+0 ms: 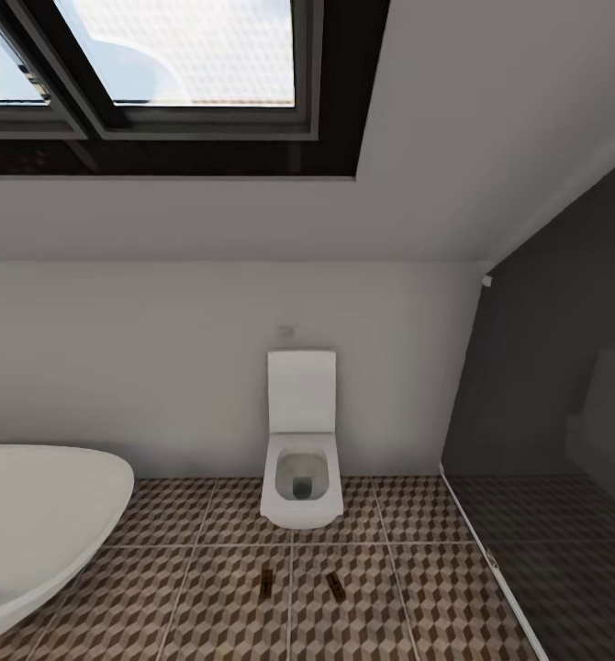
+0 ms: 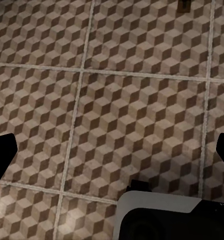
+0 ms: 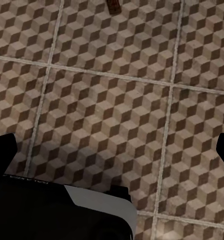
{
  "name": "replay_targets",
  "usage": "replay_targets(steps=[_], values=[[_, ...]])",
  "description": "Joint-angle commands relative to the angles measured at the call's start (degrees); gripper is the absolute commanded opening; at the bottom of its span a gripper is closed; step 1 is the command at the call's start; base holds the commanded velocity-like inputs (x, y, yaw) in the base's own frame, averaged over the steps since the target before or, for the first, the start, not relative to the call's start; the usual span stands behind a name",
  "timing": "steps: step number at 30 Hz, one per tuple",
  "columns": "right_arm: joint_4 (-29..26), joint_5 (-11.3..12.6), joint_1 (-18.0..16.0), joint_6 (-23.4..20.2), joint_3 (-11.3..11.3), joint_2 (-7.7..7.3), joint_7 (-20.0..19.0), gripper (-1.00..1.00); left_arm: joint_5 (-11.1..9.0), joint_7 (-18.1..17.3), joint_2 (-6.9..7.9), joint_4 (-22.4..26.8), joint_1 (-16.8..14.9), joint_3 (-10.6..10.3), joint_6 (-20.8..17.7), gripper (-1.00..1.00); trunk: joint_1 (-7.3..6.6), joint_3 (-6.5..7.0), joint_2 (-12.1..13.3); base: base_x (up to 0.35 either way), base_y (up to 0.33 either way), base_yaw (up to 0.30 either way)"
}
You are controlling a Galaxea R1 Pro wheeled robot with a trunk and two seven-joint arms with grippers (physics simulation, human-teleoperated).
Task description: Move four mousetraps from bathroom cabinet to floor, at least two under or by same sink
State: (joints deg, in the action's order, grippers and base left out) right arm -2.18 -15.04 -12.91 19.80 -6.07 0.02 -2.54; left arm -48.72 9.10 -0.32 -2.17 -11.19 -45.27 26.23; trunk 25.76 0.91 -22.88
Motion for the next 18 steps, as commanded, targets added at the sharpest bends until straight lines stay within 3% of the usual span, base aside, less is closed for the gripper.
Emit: replay_targets(steps=[1,18], values=[[0.04,-0.34,-0.01,0.15,-0.49,0.01,-0.24,1.0,0.11,0.27,-0.03,-0.11,-0.01,-0.34,0.14,1.0,0.02,-0.02,-0.04,0.0,0.0,0.0],[0.15,-0.52,-0.01,0.07,-0.45,-0.02,-0.42,1.0,0.11,0.22,-0.03,-0.11,0.03,-0.34,0.14,1.0,0.02,-0.1,-0.04,0.0,0.0,0.0]])
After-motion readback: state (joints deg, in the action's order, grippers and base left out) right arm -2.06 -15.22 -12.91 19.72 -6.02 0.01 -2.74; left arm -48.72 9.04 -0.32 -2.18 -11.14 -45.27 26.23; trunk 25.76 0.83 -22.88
